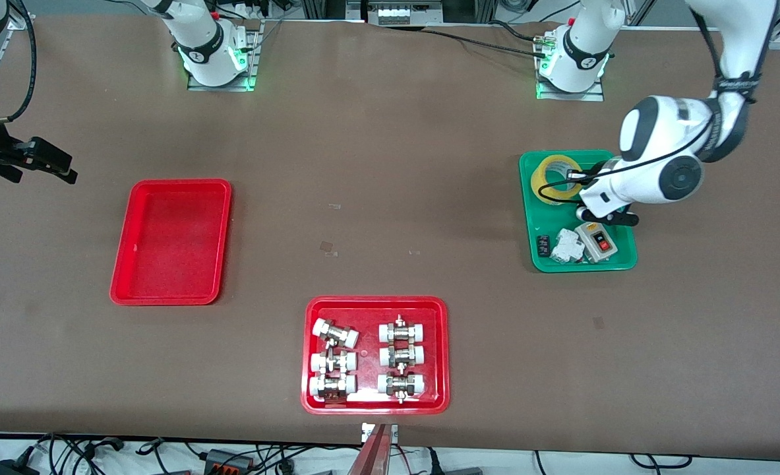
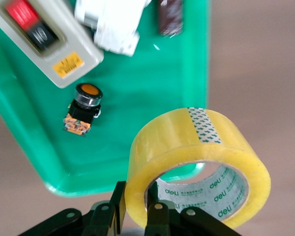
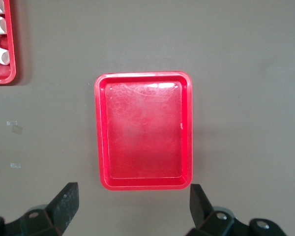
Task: Left arm passes tape to right arm into tray
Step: 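Lift the tape with the left gripper while the right gripper reaches over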
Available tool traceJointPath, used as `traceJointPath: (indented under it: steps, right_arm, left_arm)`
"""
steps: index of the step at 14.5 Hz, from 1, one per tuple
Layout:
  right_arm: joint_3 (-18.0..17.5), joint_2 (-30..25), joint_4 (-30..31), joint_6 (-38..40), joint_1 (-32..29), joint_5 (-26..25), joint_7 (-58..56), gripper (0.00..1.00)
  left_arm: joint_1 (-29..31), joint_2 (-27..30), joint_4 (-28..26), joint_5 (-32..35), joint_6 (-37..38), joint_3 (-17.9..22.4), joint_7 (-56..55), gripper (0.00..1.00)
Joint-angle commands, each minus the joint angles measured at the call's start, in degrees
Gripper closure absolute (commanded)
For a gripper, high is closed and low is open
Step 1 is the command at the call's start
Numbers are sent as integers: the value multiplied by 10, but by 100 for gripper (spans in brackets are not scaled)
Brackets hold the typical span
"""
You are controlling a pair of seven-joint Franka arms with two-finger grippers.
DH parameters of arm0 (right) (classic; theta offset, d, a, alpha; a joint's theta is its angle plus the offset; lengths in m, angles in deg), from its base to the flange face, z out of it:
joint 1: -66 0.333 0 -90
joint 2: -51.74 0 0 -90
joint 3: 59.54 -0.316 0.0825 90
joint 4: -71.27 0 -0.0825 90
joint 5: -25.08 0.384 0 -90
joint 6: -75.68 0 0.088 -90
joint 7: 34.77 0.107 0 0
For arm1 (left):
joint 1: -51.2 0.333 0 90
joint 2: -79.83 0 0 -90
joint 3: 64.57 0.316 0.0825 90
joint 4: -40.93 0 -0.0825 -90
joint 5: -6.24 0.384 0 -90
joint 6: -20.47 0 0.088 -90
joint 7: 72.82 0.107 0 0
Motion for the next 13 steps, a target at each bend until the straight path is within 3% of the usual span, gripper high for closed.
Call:
traceJointPath:
  steps: [1,5,8,11,13]
  right_arm:
    - [-4,0,-8,13,0,0,-4,0]
    - [-5,20,-8,13,12,16,-5,0]
    - [-6,24,-9,13,23,23,-2,0]
    - [-6,53,-7,29,45,38,4,0]
    - [-6,66,-10,46,61,41,3,0]
  left_arm:
    - [0,-4,104,-40,95,-31,-2,99]
    - [-17,-29,214,-164,170,-58,-19,100]
    - [-70,-31,257,-286,172,-61,-134,100]
    - [-131,-72,350,-349,168,-61,-263,100]
    - [-145,-105,383,-381,168,-61,-279,100]
